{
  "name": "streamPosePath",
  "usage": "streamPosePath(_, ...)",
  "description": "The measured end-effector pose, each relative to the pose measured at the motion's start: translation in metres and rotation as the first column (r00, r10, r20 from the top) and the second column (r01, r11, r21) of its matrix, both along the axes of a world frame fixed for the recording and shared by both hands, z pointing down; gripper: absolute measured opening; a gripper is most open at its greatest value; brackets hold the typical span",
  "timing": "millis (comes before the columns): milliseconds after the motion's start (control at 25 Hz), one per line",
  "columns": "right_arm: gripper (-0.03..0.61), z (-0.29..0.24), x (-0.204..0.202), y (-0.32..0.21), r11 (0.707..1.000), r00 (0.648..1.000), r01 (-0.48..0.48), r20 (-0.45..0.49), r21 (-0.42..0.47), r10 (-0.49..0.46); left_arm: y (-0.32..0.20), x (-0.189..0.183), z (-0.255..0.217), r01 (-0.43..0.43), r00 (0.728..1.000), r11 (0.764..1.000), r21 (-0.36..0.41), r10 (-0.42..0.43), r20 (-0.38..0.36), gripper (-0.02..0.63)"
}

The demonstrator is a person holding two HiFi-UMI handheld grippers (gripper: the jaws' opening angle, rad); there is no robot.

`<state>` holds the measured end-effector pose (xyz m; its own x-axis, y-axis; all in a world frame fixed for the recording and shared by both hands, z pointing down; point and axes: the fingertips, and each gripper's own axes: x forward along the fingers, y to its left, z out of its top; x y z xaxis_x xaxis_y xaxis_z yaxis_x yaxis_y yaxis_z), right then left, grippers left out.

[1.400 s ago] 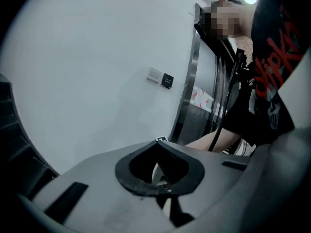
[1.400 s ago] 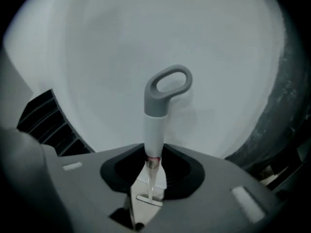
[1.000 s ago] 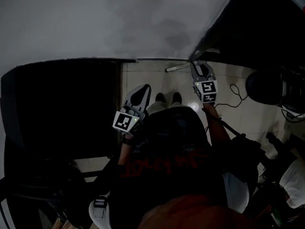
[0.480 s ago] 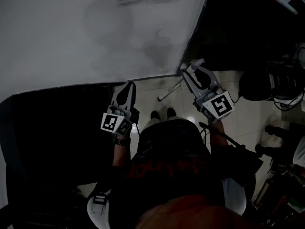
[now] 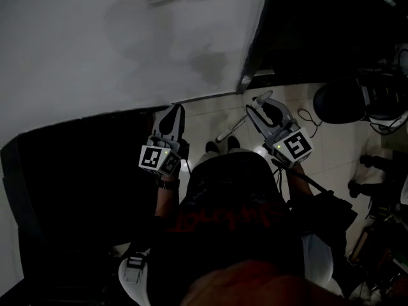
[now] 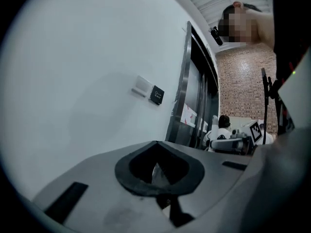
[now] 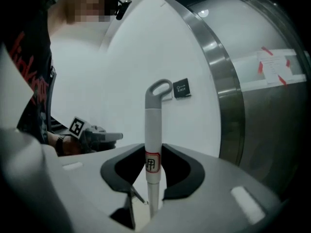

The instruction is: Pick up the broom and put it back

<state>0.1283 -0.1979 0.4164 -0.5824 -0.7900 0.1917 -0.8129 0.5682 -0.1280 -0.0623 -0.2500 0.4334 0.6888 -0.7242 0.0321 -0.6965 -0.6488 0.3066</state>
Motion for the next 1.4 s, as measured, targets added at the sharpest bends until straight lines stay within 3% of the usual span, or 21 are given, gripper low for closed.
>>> streamPosePath(120,0.106,0.063,0.009,-0.004,0.994,0.999,-0.052,-0.007,-0.098,0.051,0.003,0.002,0.005,0.014,0.999,0.999,-0.030,-0.015,-0.046,0.003)
streamPosePath(280,0.108,0.181,0.009,-0.016,0.955,0.992,-0.126,-0.051,-0.269,0.116,0.022,0.004,0.030,0.034,0.998,0.995,-0.098,-0.040,-0.057,0.003)
streamPosePath(480,0.105,0.338,0.000,-0.046,0.886,0.979,-0.070,-0.200,-0.459,-0.026,0.061,0.002,0.053,0.136,0.990,0.974,-0.183,-0.139,-0.004,0.003)
streamPosePath(560,0.104,0.360,-0.001,-0.072,0.887,0.974,-0.071,-0.224,-0.456,-0.037,0.081,-0.003,0.055,0.168,0.986,0.966,-0.196,-0.167,0.019,0.003)
streamPosePath(640,0.106,0.361,-0.004,-0.105,0.901,0.981,-0.118,-0.188,-0.418,0.041,0.112,-0.016,0.061,0.202,0.979,0.958,-0.204,-0.198,0.042,0.003)
streamPosePath(760,0.124,0.355,-0.002,-0.137,0.896,0.980,-0.201,-0.071,-0.396,0.188,0.155,-0.032,0.078,0.268,0.963,0.937,-0.225,-0.258,0.073,0.003)
streamPosePath(880,0.117,0.319,-0.003,-0.129,0.907,0.969,-0.213,0.040,-0.363,0.243,0.183,-0.040,0.095,0.294,0.955,0.924,-0.245,-0.278,0.099,0.003)
streamPosePath(1000,0.054,0.266,-0.012,-0.058,0.928,0.951,-0.169,0.192,-0.333,0.242,0.209,-0.045,0.103,0.261,0.962,0.934,-0.243,-0.229,0.152,0.003)
streamPosePath(1120,0.000,0.210,-0.012,0.024,0.935,0.939,-0.118,0.268,-0.335,0.214,0.220,-0.043,0.099,0.222,0.966,0.949,-0.223,-0.183,0.183,0.003)
streamPosePath(1400,0.000,0.137,-0.053,0.174,0.974,0.968,-0.095,0.210,-0.204,0.138,0.271,-0.066,0.120,0.127,0.987,0.971,-0.203,-0.102,0.127,0.003)
